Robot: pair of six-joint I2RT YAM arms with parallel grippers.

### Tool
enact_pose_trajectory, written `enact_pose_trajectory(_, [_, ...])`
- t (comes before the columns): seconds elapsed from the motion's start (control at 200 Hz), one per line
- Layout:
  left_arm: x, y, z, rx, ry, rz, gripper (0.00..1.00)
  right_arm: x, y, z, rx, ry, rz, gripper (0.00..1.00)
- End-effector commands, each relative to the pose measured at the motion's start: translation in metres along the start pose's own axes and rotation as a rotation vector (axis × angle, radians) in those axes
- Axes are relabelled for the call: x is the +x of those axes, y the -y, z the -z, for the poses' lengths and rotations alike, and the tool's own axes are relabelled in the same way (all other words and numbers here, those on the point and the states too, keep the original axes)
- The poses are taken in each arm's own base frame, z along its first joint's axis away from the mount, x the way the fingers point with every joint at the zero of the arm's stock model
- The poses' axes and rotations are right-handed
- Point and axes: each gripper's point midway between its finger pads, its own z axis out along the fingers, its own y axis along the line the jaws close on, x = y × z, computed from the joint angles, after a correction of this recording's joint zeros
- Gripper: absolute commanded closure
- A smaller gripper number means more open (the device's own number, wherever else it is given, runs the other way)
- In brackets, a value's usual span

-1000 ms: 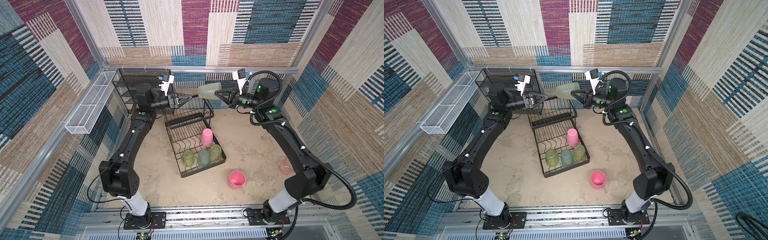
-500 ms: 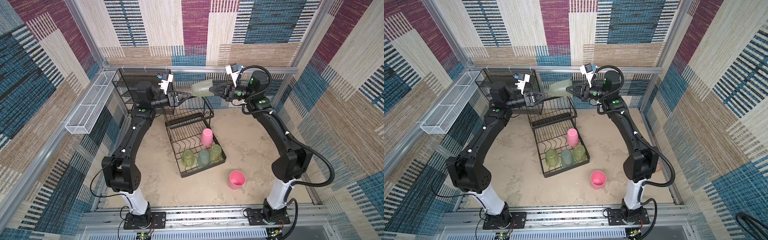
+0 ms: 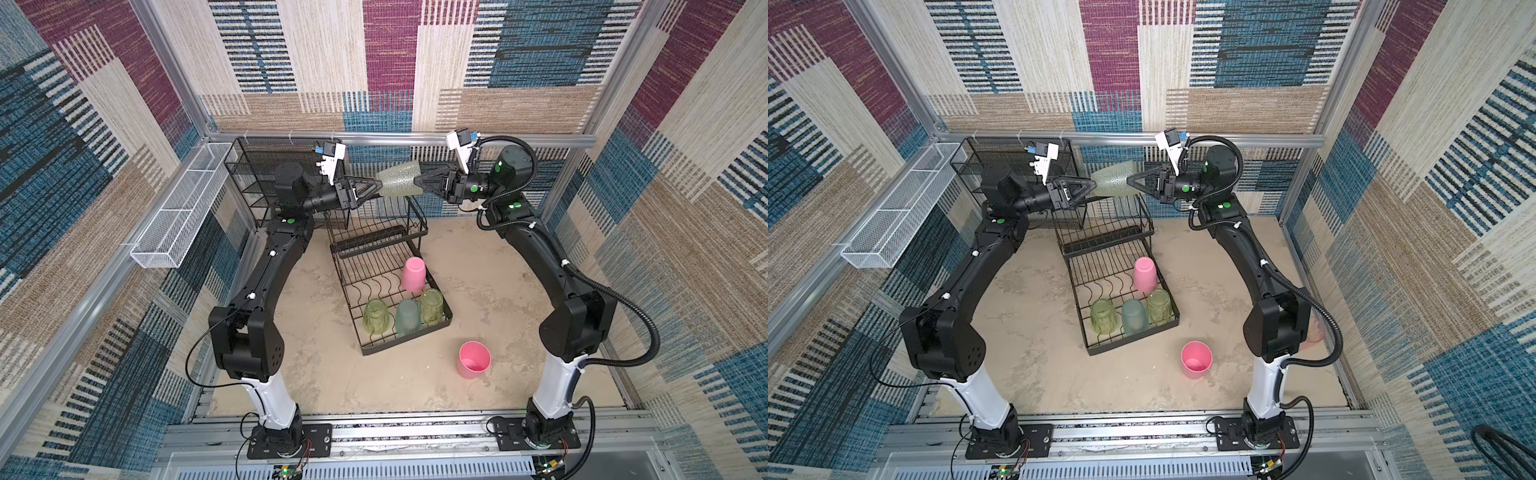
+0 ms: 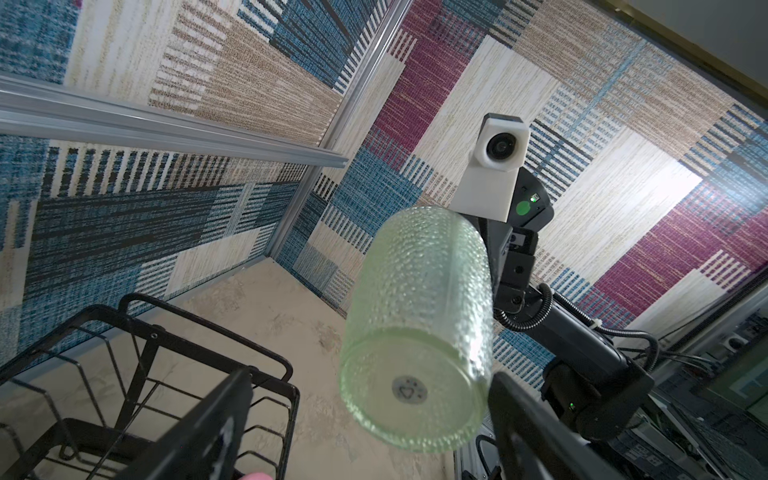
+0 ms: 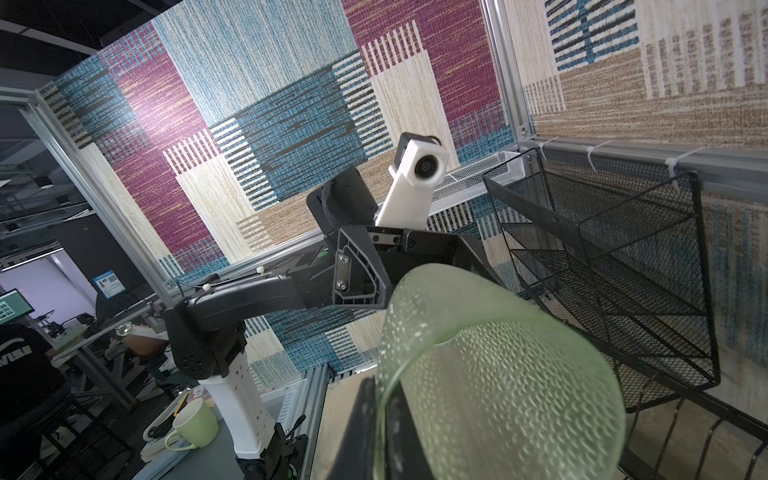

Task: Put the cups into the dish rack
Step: 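Close the left gripper on the light green cup beside the right gripper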

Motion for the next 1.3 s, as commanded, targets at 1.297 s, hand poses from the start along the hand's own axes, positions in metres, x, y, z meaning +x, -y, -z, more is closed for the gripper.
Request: enact_pose_trajectory(1.297, [-0.003, 0.034, -0.018, 0.168, 0.021, -0.079, 0.3, -0.005, 0.011, -0.022, -0.121, -0.049, -0.043, 0.95])
